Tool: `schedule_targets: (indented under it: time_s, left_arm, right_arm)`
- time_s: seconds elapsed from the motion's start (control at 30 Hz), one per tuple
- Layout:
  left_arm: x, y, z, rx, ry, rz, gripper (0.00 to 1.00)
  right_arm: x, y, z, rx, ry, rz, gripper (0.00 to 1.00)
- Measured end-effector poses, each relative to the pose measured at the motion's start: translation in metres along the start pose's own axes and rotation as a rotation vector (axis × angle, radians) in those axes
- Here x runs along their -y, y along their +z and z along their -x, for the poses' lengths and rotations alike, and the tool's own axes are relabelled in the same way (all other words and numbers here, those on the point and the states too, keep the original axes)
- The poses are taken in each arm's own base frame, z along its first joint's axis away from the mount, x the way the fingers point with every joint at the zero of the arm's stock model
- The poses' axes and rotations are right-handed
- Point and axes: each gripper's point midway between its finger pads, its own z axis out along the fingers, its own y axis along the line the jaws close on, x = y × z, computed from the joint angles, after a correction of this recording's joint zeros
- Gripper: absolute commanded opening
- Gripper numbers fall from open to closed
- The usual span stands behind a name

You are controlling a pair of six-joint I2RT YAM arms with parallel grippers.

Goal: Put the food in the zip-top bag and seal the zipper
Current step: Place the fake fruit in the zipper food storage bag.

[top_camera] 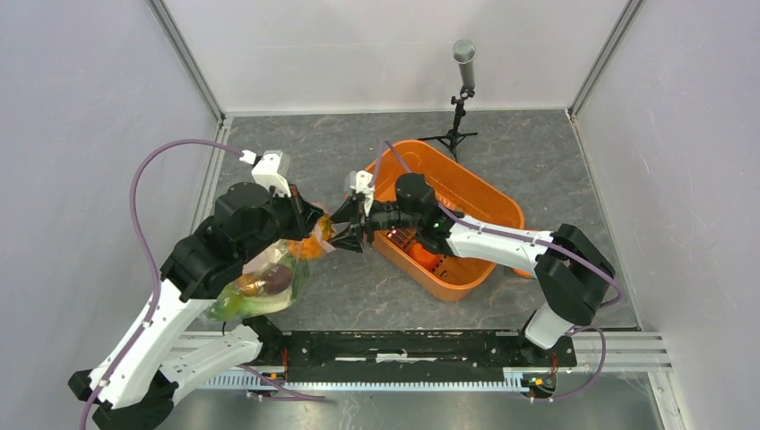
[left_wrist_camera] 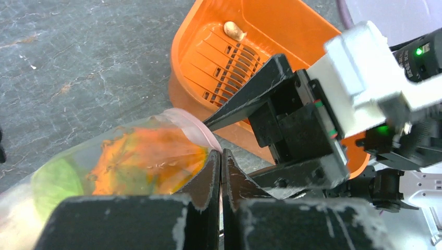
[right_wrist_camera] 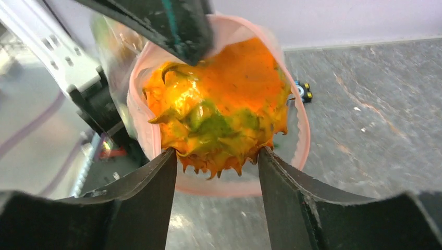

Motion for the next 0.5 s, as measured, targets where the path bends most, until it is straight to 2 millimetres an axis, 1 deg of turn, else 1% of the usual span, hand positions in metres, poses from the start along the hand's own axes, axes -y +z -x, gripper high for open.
schedule_targets:
  time_s: [0.03,0.17,0.23,0.27,0.33,0.5]
  left_arm:
    - [0.001,-0.001,0.001,0.003,-0.001,-0.008,0.02]
    - [0.008,-0.008,0.007,0.018,-0.004,-0.04,0.02]
    - [0.008,-0.009,0.007,0.011,-0.001,-0.036,0.02]
    - [0.008,-0.009,0.008,0.009,0.0,-0.034,0.02]
    - [0.01,-0.009,0.009,0.006,0.005,-0.041,0.02]
    - [0.012,-0.004,0.005,-0.024,0.02,-0.046,0.02]
  right_arm:
    - [-0.001,-0.005,-0.001,0.021,0.026,-0.002,0.65]
    - [0.001,-0.02,0.007,0.167,0.125,0.005,0.66]
    - [0.005,-0.025,0.024,0.246,0.139,0.021,0.64]
    - [0.004,-0.026,0.031,0.271,0.14,0.034,0.64]
    - [0.002,-0.028,0.037,0.288,0.133,0.049,0.64]
    - [0.002,-0.027,0.027,0.213,0.074,0.027,0.62]
